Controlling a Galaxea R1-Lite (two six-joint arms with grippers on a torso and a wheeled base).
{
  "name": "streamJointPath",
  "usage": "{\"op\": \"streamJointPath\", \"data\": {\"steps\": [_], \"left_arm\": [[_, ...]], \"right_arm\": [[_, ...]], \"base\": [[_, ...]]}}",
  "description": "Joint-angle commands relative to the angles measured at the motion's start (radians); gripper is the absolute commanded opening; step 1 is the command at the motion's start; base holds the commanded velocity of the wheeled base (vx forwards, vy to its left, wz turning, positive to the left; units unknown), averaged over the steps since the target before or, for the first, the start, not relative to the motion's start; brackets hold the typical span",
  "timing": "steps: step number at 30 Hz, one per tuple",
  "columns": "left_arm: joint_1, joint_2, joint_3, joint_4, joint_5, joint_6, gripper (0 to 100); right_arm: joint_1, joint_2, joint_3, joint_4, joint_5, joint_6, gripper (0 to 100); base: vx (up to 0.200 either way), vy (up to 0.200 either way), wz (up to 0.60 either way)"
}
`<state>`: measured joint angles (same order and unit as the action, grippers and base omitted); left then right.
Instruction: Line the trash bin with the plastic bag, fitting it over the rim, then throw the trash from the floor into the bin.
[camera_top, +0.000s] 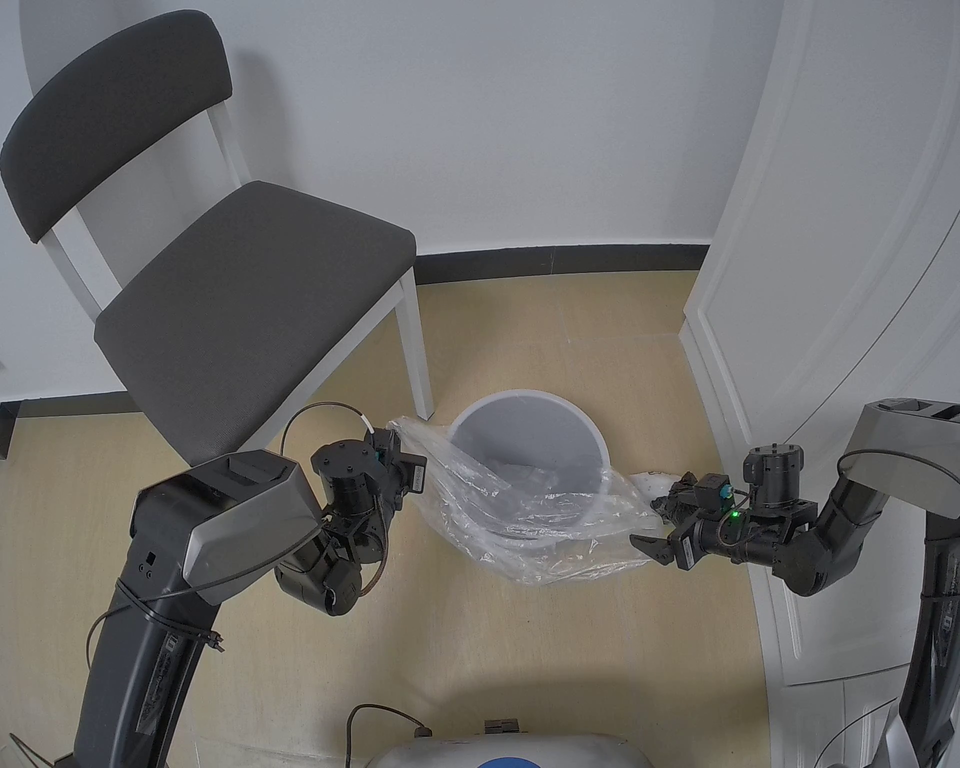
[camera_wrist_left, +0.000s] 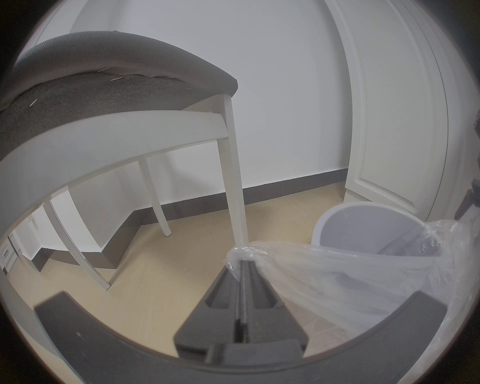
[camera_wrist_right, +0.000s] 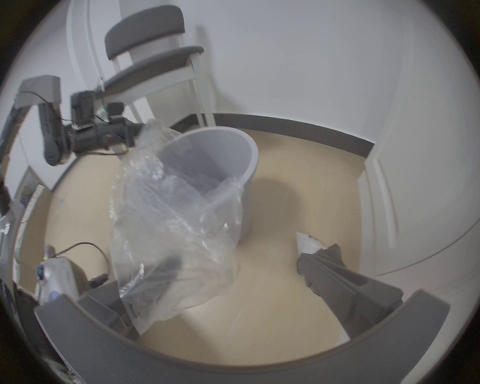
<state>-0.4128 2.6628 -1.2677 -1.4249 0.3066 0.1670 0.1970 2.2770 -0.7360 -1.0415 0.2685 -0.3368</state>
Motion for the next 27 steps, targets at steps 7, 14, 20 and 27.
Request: {"op": "streamJointPath", "data": {"steps": [7, 14, 20, 27], "left_arm": [[0.002, 0.008, -0.012, 0.004, 0.0, 0.0, 0], [0.009, 0.016, -0.001, 0.012, 0.023, 0.011, 0], [0.014, 0.016, 0.001, 0.02, 0.028, 0.012, 0], [0.015, 0.016, 0.001, 0.021, 0.028, 0.012, 0]], "right_arm": [[-0.177, -0.004, 0.024, -0.005, 0.293, -0.068, 100], [-0.225, -0.001, 0.01, -0.006, 0.357, -0.067, 100], [-0.234, -0.005, 0.01, -0.008, 0.379, -0.065, 100], [-0.235, -0.01, 0.009, -0.008, 0.38, -0.06, 100]], "base": [[0.0, 0.0, 0.0], [0.0, 0.0, 0.0], [0.0, 0.0, 0.0], [0.0, 0.0, 0.0]]}}
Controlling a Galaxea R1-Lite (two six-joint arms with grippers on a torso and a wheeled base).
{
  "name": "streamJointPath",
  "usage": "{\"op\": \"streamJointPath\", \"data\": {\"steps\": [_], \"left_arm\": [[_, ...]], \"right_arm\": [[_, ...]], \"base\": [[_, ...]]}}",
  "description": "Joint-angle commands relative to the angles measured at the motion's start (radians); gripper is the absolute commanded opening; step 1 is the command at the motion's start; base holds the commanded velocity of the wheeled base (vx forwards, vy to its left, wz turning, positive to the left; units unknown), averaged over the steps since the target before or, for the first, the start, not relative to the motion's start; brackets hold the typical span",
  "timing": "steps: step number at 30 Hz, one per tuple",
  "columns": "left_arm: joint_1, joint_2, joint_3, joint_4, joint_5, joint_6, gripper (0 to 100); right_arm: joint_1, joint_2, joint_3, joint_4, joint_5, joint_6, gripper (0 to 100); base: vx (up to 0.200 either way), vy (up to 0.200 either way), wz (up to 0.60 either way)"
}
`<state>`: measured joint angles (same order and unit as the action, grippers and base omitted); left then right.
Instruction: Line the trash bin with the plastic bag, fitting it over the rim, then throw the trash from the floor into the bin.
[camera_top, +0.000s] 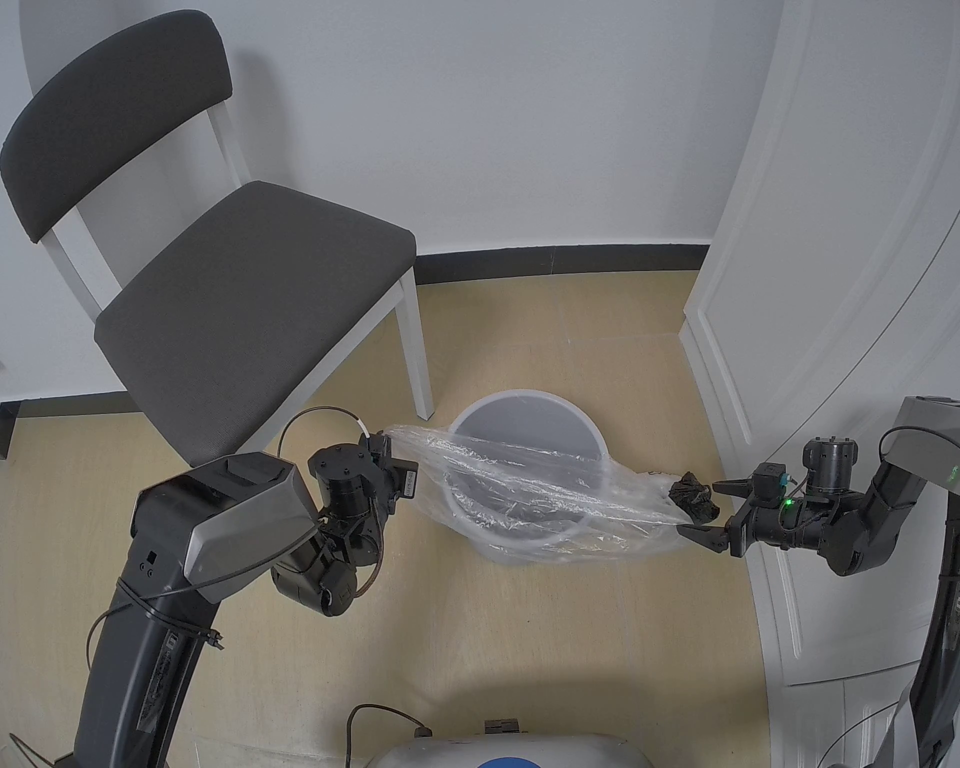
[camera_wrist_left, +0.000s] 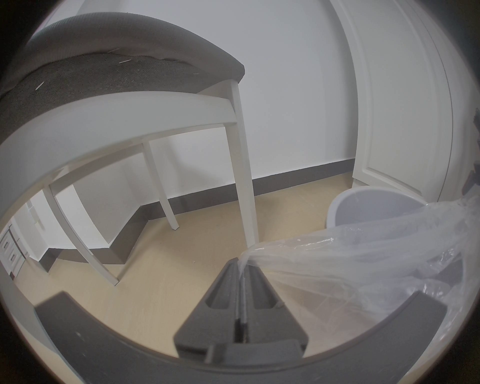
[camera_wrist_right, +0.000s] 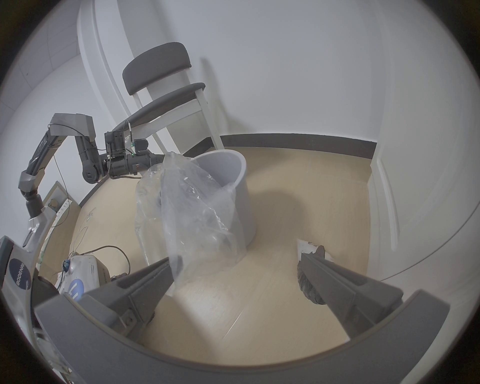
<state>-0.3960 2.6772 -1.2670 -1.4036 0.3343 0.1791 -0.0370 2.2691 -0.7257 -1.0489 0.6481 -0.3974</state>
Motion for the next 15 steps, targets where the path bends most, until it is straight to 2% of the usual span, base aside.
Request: {"op": "streamJointPath", "data": {"steps": [1, 9, 12, 15], "left_arm": [[-0.003, 0.0, 0.0, -0.002, 0.0, 0.0, 0], [-0.03, -0.011, 0.029, -0.015, 0.0, -0.001, 0], [-0.05, -0.013, 0.066, -0.02, 0.0, 0.0, 0], [-0.058, -0.01, 0.074, -0.026, 0.0, 0.0, 0]], "right_arm": [[-0.001, -0.002, -0.001, 0.0, 0.001, 0.002, 100], [0.065, -0.017, 0.005, -0.002, -0.018, 0.017, 100], [0.109, -0.06, 0.022, -0.01, -0.084, 0.048, 100], [0.144, -0.089, 0.051, -0.068, -0.113, 0.088, 100]], "base": [[0.0, 0.0, 0.0], [0.0, 0.0, 0.0], [0.0, 0.0, 0.0], [0.0, 0.0, 0.0]]}}
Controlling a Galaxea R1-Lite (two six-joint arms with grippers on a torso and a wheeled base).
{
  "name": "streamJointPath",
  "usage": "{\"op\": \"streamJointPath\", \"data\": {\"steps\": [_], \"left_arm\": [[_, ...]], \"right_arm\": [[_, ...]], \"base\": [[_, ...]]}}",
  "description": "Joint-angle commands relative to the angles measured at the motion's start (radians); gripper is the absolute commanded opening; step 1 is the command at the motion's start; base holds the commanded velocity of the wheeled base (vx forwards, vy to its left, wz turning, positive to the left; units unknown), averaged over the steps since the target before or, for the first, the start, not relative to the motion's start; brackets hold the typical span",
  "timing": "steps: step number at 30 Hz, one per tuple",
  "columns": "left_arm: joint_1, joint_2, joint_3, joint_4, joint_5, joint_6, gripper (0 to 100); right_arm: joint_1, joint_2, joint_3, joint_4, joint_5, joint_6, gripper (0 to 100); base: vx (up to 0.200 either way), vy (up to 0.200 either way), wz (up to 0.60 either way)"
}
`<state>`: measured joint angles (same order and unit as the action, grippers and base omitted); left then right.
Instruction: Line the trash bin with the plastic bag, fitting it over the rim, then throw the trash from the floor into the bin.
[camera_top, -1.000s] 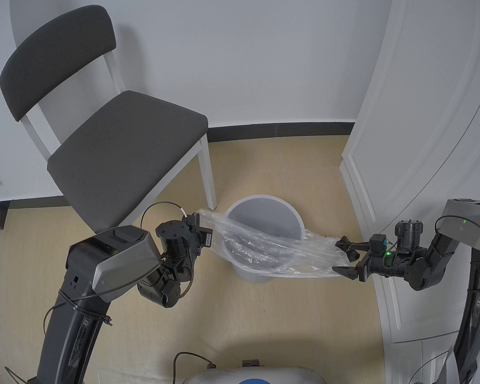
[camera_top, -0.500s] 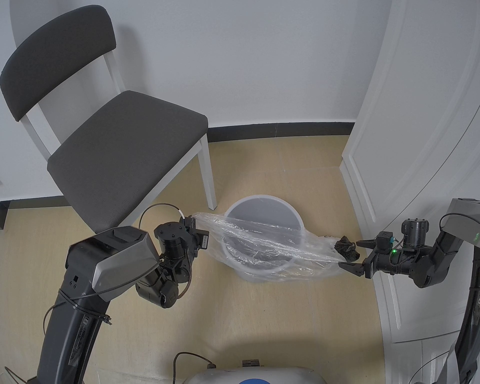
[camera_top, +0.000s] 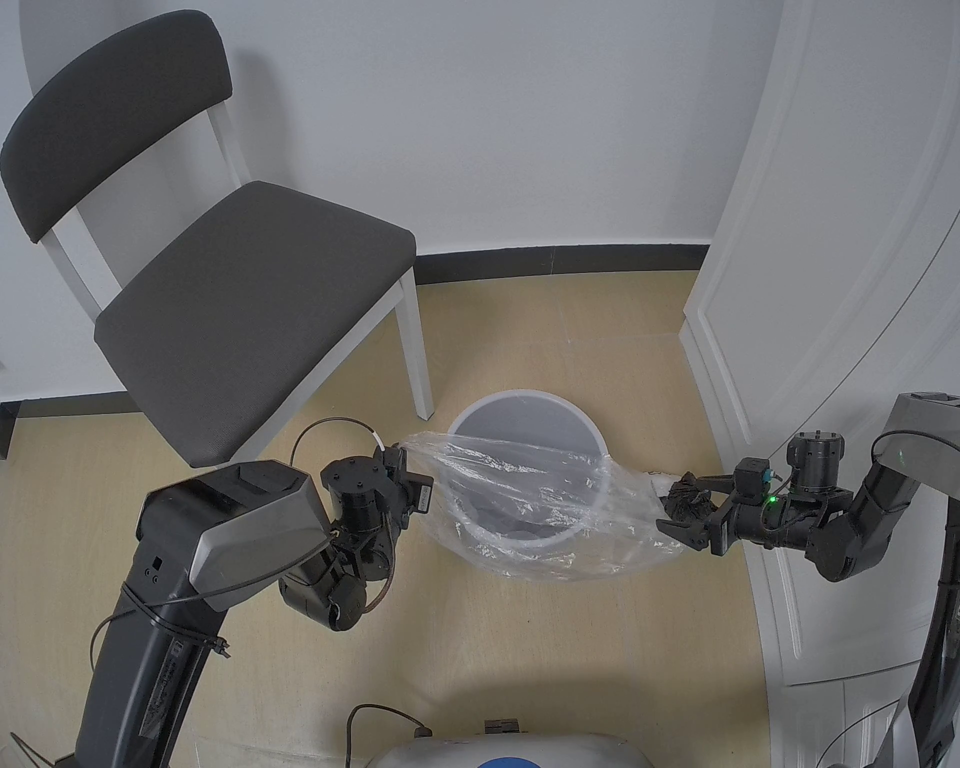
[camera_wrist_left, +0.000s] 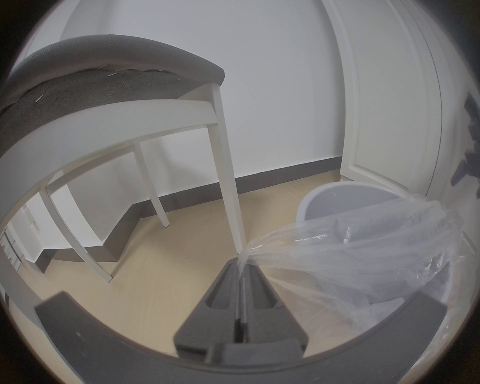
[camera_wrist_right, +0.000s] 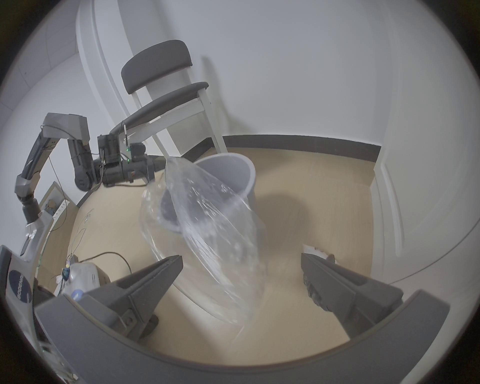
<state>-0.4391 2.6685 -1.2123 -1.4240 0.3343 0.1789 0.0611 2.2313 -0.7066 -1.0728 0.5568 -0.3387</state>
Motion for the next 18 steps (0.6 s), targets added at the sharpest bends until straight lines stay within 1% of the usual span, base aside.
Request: {"op": "streamJointPath", "data": {"steps": [1, 3, 7, 9, 12, 13, 15, 18], "left_arm": [[-0.015, -0.001, 0.017, -0.006, 0.0, 0.001, 0], [-0.013, 0.002, 0.014, -0.004, 0.0, 0.001, 0], [-0.013, 0.007, 0.005, -0.003, 0.0, -0.001, 0], [-0.012, 0.007, -0.003, 0.001, 0.0, -0.001, 0], [-0.01, -0.001, 0.011, 0.001, 0.0, -0.001, 0], [-0.01, -0.002, 0.022, -0.003, -0.001, 0.001, 100], [-0.012, -0.012, 0.048, -0.009, -0.009, -0.001, 100], [-0.009, -0.053, 0.073, -0.016, -0.014, -0.007, 100]], "right_arm": [[0.065, -0.058, 0.045, -0.084, -0.031, 0.05, 100], [0.088, -0.064, 0.065, -0.147, -0.054, 0.086, 100], [0.152, -0.065, 0.107, -0.269, -0.158, 0.164, 100], [0.178, -0.064, 0.105, -0.294, -0.206, 0.19, 100], [0.218, -0.058, 0.091, -0.291, -0.276, 0.227, 100], [0.229, -0.055, 0.081, -0.289, -0.299, 0.228, 100], [0.247, -0.056, 0.053, -0.271, -0.339, 0.228, 100], [0.269, -0.088, 0.036, -0.196, -0.341, 0.205, 100]], "base": [[0.0, 0.0, 0.0], [0.0, 0.0, 0.0], [0.0, 0.0, 0.0], [0.0, 0.0, 0.0], [0.0, 0.0, 0.0], [0.0, 0.0, 0.0], [0.0, 0.0, 0.0], [0.0, 0.0, 0.0]]}}
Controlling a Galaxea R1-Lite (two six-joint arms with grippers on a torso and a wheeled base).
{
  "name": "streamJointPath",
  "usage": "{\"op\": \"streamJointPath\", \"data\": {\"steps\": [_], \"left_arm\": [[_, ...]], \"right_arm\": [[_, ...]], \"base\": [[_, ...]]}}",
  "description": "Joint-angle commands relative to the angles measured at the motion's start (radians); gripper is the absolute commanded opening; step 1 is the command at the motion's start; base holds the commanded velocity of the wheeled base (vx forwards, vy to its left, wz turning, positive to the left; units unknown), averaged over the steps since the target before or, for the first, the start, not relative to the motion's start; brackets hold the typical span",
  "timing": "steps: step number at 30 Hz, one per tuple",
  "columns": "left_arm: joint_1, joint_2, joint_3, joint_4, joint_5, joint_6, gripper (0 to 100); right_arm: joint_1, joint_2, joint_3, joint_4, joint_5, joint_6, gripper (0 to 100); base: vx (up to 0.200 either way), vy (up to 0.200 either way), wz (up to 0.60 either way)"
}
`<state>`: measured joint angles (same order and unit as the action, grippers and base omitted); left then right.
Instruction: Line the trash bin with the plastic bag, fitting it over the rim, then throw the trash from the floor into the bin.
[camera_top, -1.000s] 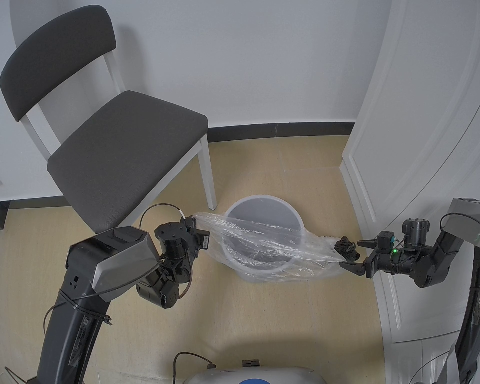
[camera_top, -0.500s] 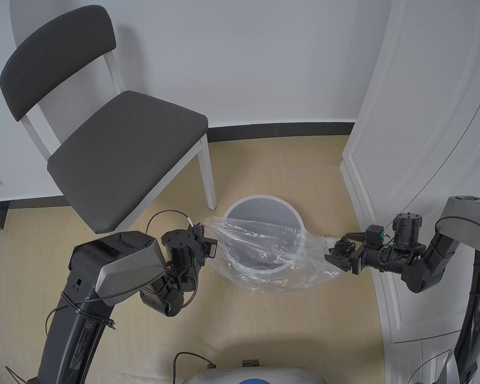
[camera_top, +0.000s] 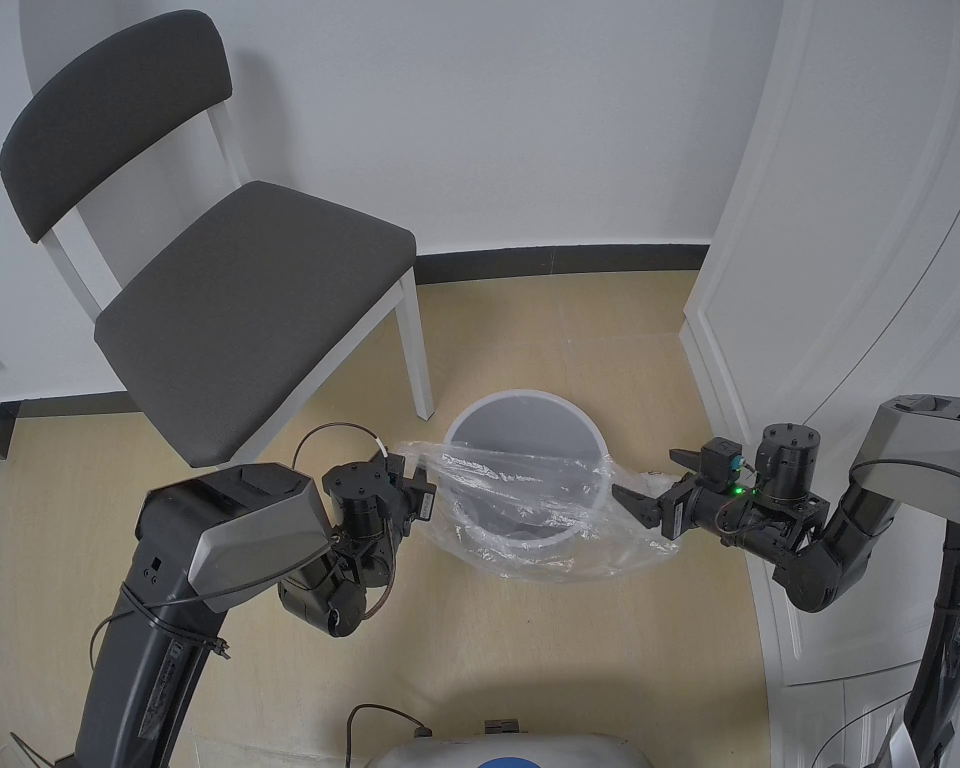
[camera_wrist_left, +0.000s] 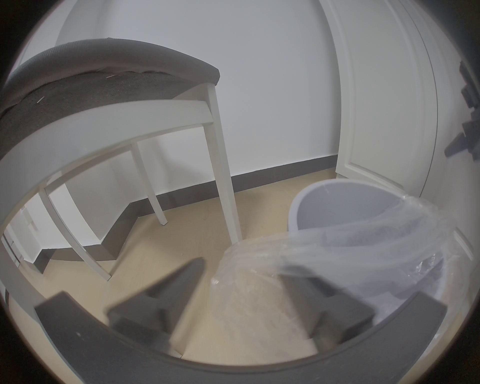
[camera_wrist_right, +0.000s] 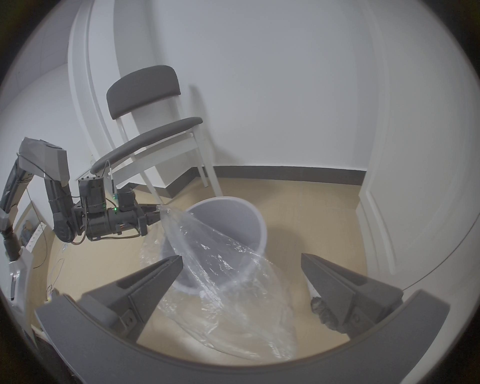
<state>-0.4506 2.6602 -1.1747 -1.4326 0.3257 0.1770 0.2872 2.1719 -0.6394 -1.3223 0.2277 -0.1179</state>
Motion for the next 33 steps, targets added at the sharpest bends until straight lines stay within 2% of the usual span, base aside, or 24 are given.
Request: {"op": "streamJointPath", "data": {"steps": [1, 5, 8, 10, 11, 13, 15, 17, 23, 29, 33], "left_arm": [[0.004, -0.057, 0.049, -0.006, -0.008, -0.01, 100], [0.018, -0.12, 0.133, -0.002, -0.083, -0.016, 100], [0.026, -0.171, 0.196, 0.003, -0.149, -0.039, 100], [0.03, -0.21, 0.242, 0.014, -0.221, -0.073, 100], [0.032, -0.215, 0.248, 0.015, -0.229, -0.077, 100], [0.046, -0.266, 0.303, 0.034, -0.317, -0.113, 100], [0.049, -0.284, 0.32, 0.041, -0.346, -0.126, 100], [0.055, -0.322, 0.343, 0.064, -0.387, -0.159, 100], [0.063, -0.359, 0.354, 0.073, -0.386, -0.169, 100], [0.05, -0.444, 0.397, 0.067, -0.381, -0.16, 100], [0.05, -0.477, 0.415, 0.063, -0.381, -0.159, 100]], "right_arm": [[0.053, -0.044, -0.04, 0.087, -0.011, -0.032, 100], [0.102, -0.083, -0.12, 0.272, -0.037, -0.103, 100], [0.144, -0.084, -0.197, 0.376, -0.103, -0.14, 100], [0.173, -0.084, -0.255, 0.454, -0.137, -0.175, 100], [0.174, -0.084, -0.261, 0.463, -0.139, -0.178, 100], [0.198, -0.084, -0.309, 0.542, -0.145, -0.22, 100], [0.205, -0.084, -0.324, 0.566, -0.151, -0.238, 100], [0.225, -0.075, -0.361, 0.601, -0.194, -0.276, 100], [0.257, -0.038, -0.395, 0.614, -0.263, -0.325, 100], [0.262, -0.027, -0.349, 0.614, -0.326, -0.468, 100], [0.263, 0.0, -0.361, 0.612, -0.363, -0.51, 100]], "base": [[0.0, 0.0, 0.0], [0.0, 0.0, 0.0], [0.0, 0.0, 0.0], [0.0, 0.0, 0.0], [0.0, 0.0, 0.0], [0.0, 0.0, 0.0], [0.0, 0.0, 0.0], [0.0, 0.0, 0.0], [0.0, 0.0, 0.0], [0.0, 0.0, 0.0], [0.0, 0.0, 0.0]]}}
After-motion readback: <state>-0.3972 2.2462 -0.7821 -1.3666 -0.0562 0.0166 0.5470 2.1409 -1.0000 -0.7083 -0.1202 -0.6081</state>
